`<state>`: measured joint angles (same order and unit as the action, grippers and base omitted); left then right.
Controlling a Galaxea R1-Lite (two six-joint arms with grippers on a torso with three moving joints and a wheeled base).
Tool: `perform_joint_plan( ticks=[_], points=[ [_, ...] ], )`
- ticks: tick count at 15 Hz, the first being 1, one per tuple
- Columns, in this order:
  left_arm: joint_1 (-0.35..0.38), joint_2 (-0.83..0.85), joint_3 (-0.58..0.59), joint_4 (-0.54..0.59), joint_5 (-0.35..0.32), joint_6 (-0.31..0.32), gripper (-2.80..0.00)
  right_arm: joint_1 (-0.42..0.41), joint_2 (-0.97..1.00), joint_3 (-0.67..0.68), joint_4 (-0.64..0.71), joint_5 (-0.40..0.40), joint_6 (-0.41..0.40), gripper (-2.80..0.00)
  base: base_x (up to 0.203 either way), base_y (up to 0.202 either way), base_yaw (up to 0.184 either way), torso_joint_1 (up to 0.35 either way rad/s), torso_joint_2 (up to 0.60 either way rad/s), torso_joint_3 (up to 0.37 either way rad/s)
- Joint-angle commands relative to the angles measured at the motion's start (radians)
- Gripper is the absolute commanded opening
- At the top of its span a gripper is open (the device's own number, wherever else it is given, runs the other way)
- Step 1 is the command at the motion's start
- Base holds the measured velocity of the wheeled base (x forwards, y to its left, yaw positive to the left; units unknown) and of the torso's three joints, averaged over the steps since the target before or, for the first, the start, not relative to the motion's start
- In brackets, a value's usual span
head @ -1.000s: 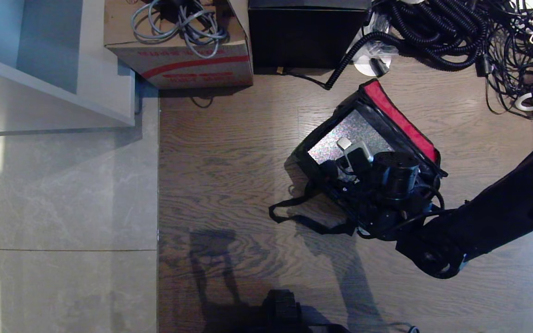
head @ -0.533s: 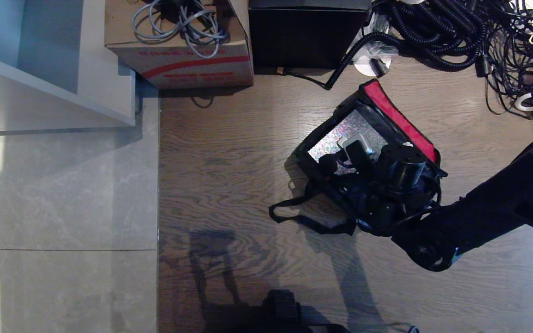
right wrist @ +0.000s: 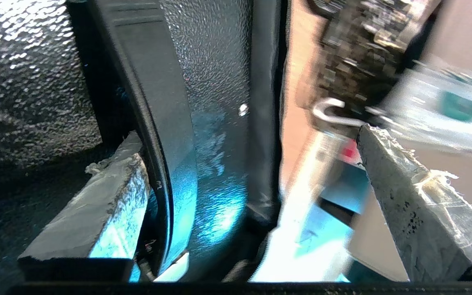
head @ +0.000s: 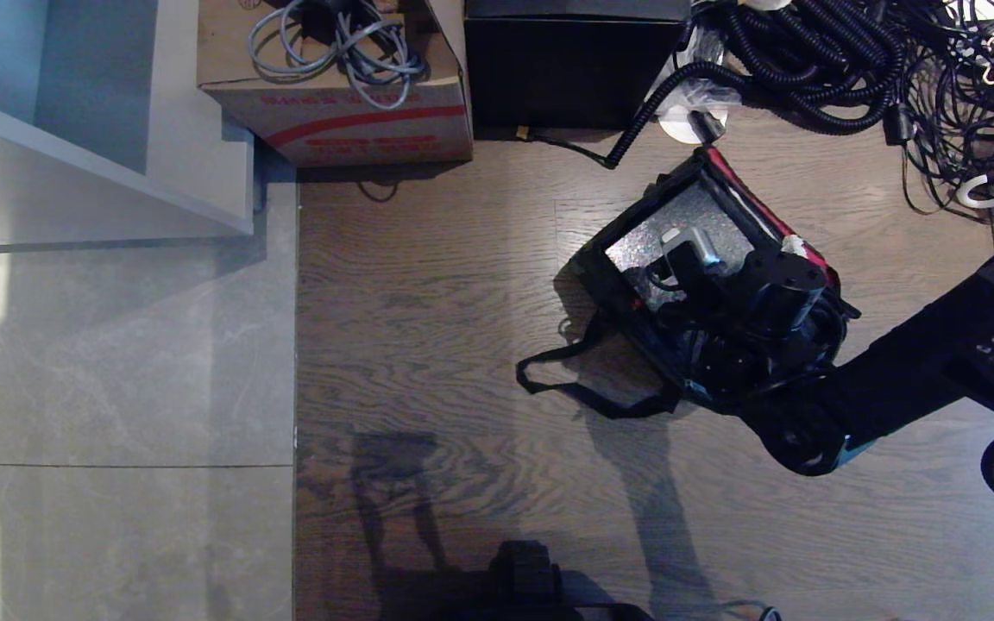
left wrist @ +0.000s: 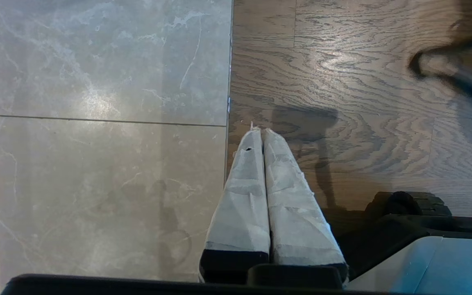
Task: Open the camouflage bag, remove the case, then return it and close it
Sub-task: Grip the handle
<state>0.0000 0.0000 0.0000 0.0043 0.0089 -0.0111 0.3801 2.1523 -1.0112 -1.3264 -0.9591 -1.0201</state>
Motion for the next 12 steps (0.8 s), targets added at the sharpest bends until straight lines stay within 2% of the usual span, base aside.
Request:
perform_joint_plan(
  ticks=[1, 6, 9, 11, 12],
  points=[
    [0.0, 0.0, 0.0, 0.0, 0.0, -0.001, -2.8, -0.03, 0.019, -0.026, 0.0, -0.009, -0.02, 0.0, 0.0, 0.0, 0.0, 0.0, 0.0, 0.0],
    [0.0, 0.0, 0.0, 0.0, 0.0, -0.001, -2.8, -0.043, 0.064, -0.037, -0.001, -0.016, -0.022, 0.0, 0.0, 0.0, 0.0, 0.0, 0.0, 0.0],
    [0.0, 0.0, 0.0, -0.001, 0.0, 0.0, -2.8, -0.043, 0.115, -0.065, -0.033, -0.07, -0.024, 0.0, 0.0, 0.0, 0.0, 0.0, 0.0, 0.0],
    [0.0, 0.0, 0.0, 0.0, 0.0, -0.001, -2.8, -0.043, 0.13, -0.078, -0.043, -0.142, -0.026, 0.0, 0.0, 0.0, 0.0, 0.0, 0.0, 0.0],
    [0.0, 0.0, 0.0, 0.0, 0.0, 0.0, -2.8, -0.043, 0.143, -0.082, -0.046, -0.147, -0.026, 0.0, 0.0, 0.0, 0.0, 0.0, 0.0, 0.0]
  ],
)
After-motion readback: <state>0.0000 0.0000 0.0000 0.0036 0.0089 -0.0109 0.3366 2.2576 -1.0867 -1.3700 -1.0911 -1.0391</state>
